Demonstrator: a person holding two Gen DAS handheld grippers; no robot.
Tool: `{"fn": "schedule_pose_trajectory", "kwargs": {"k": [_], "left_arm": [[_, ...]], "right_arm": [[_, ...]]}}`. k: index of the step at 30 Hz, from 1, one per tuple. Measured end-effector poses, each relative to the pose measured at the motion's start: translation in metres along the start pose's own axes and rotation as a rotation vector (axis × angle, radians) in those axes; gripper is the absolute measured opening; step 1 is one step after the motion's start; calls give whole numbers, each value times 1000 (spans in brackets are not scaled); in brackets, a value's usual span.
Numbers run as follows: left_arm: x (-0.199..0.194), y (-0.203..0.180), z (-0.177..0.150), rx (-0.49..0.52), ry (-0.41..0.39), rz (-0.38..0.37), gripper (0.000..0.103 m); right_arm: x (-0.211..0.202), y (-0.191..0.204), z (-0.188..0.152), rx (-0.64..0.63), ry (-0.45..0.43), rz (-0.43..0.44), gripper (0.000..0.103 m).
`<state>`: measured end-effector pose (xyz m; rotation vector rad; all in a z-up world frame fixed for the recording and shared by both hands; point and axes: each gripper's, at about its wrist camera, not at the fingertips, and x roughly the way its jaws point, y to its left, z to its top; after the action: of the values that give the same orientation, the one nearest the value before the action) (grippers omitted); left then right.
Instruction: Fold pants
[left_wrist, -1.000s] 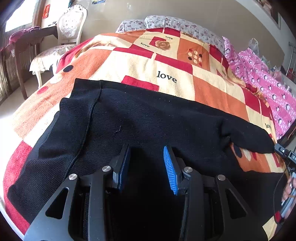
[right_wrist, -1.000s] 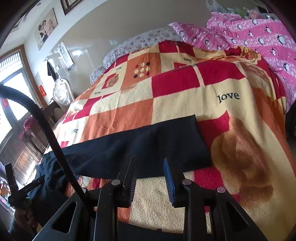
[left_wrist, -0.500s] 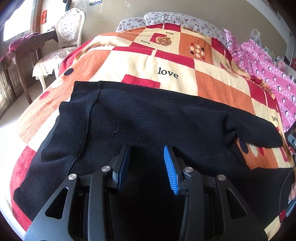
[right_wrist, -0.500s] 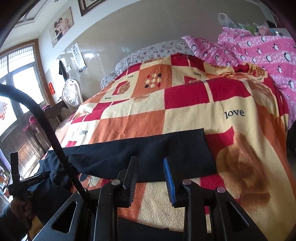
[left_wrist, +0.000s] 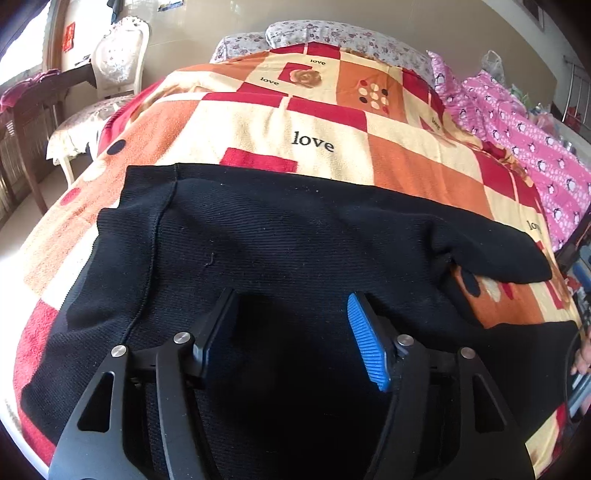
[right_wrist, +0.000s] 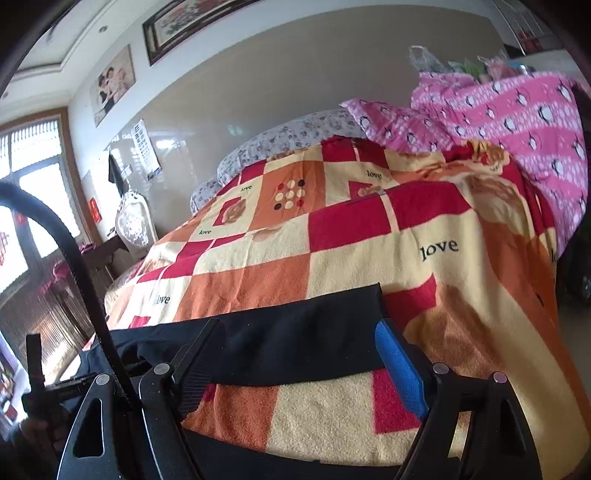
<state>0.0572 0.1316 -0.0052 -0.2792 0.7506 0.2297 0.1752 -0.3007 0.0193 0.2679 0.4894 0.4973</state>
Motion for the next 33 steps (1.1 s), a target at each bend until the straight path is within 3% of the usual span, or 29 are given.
{"fn": "schedule_pose_trajectory", "kwargs": {"k": [6,13,22,33], "left_arm": [[-2,8,0,-48,-16,-87,68],[3,-14,-2,68,4,36,68],[2,-6,-4,42,-7,8,68],[1,-6,-4,50,-7,18,68]], "right_arm": [[7,-23,-1,122,42,-55,80],[25,-7,-4,38,151,-93,80],[44,-14,-9,54,267,-116,80],[48,-13,-11,57,307,-93,80]]}}
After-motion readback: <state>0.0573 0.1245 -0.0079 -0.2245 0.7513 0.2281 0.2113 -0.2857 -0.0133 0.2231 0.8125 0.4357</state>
